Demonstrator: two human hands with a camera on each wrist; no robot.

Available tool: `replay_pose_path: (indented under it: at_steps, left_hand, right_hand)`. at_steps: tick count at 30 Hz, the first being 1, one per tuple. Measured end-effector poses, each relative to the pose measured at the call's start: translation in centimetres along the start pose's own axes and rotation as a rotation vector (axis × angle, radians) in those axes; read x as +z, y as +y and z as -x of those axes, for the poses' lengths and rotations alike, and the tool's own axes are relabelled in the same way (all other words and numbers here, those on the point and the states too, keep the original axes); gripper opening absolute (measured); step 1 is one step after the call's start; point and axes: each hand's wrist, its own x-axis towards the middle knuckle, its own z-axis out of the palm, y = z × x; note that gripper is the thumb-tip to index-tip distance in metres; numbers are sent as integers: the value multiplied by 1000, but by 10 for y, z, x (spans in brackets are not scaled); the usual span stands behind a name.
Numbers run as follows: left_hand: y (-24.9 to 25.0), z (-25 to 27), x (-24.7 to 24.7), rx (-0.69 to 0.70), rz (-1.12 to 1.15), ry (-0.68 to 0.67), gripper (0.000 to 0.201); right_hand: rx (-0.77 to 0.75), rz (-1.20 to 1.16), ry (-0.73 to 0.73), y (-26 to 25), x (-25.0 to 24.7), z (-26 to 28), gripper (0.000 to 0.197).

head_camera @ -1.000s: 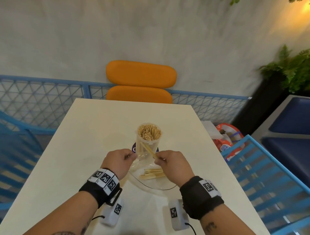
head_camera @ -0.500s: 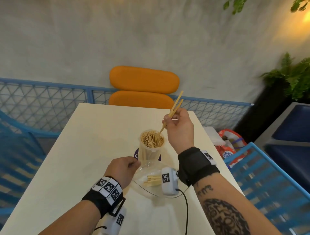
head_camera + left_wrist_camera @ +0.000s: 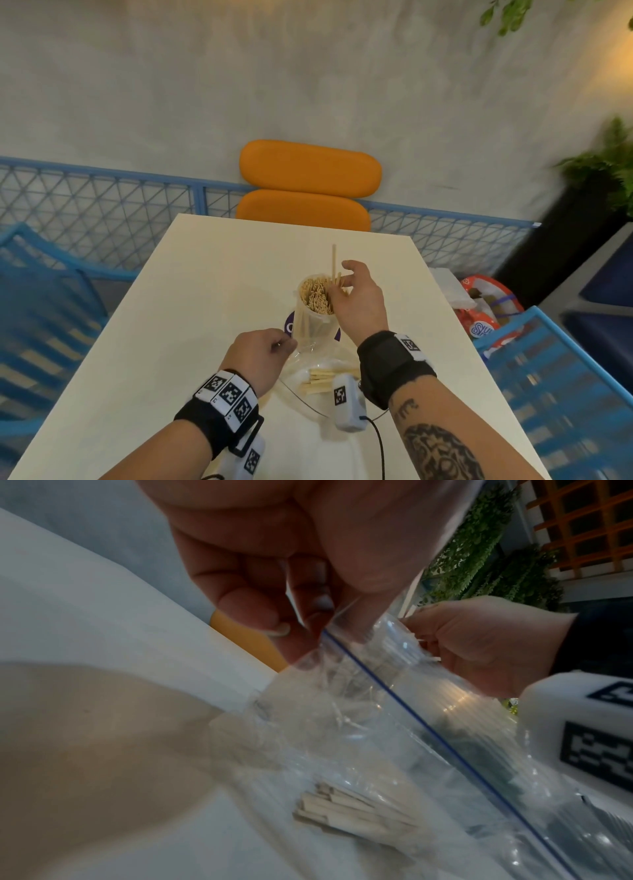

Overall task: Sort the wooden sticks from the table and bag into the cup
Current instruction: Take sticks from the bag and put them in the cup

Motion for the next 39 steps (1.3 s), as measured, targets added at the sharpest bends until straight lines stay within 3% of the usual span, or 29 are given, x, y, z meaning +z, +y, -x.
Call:
replay_pose_path:
  at_steps: [8, 14, 19, 25, 34, 39]
  left_hand:
    - [3, -1, 1, -4, -17, 0, 27]
    - [4, -1, 2, 0, -29, 3, 26]
    - [4, 1, 3, 14, -44, -4, 28]
    - [4, 1, 0, 28, -46, 12, 30]
    - [5, 2, -3, 4, -45, 13, 24]
    - [6, 4, -5, 5, -56, 12, 25]
  right_hand:
    - [-47, 53, -55, 9, -2, -6, 42]
    - [-187, 5, 27, 0, -10, -12, 49]
    - [-366, 265, -222, -19, -11, -43, 55]
    - [-274, 426, -433, -29, -17, -57, 46]
    - [-392, 530, -371, -9, -29, -7, 42]
    - [-351, 452, -293, 6, -26, 2, 36]
